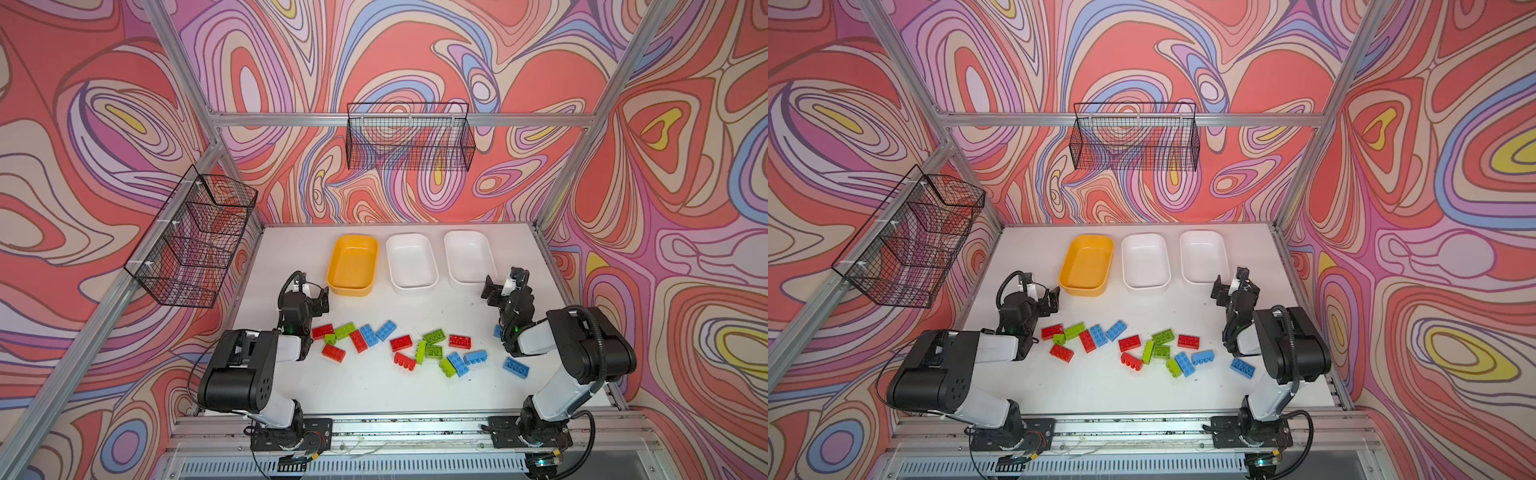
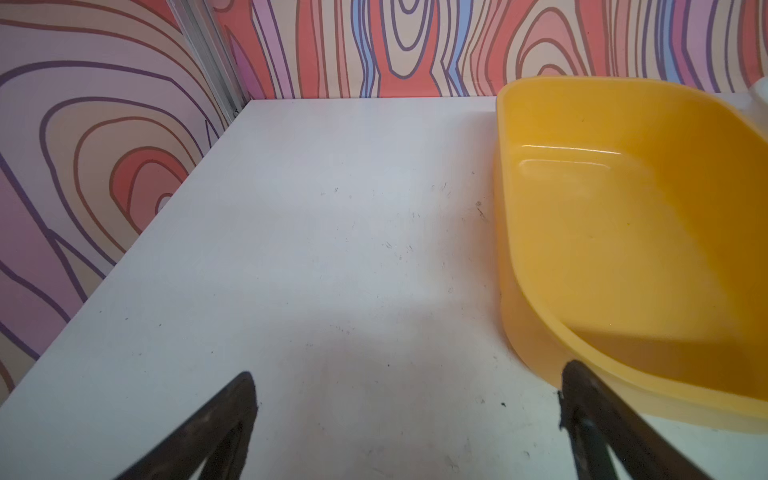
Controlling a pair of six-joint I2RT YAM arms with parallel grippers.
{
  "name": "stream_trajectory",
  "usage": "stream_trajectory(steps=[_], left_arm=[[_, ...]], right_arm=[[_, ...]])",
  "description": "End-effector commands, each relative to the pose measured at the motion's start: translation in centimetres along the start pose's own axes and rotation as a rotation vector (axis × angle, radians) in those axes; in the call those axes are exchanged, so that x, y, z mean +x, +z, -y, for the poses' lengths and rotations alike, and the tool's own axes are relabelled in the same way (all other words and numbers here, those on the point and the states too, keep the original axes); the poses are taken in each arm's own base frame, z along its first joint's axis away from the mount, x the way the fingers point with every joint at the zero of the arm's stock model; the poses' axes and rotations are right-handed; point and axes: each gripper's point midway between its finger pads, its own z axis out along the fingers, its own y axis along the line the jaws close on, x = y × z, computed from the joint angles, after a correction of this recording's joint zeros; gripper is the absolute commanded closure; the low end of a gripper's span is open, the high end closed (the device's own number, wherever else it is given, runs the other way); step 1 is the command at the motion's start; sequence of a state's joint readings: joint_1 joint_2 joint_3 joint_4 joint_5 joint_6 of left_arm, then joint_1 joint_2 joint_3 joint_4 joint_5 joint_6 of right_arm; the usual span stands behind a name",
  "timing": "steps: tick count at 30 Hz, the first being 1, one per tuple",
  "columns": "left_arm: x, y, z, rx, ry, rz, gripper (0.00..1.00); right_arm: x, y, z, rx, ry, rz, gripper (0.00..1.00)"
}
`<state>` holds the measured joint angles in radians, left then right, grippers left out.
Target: Sort the legos into containers by color
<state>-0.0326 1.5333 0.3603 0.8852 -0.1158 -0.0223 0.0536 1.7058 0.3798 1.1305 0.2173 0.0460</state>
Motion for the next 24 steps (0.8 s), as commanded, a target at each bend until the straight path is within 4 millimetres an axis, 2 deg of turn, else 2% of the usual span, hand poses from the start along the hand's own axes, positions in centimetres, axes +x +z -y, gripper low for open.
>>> stream_trajectory(steps=[1, 24], left_arm=[[-0.54, 0.33, 0.0, 0.001, 0.004, 0.011, 0.0], [-0.58, 0.42, 0.29, 0.017, 0.012, 0.008, 0.0]], right_arm=[[-0.37, 0.03, 0.02, 0.007, -0.004, 0.015, 0.02], [-0.36, 0.0, 0.05, 0.007, -0.003, 0.015, 0.02]])
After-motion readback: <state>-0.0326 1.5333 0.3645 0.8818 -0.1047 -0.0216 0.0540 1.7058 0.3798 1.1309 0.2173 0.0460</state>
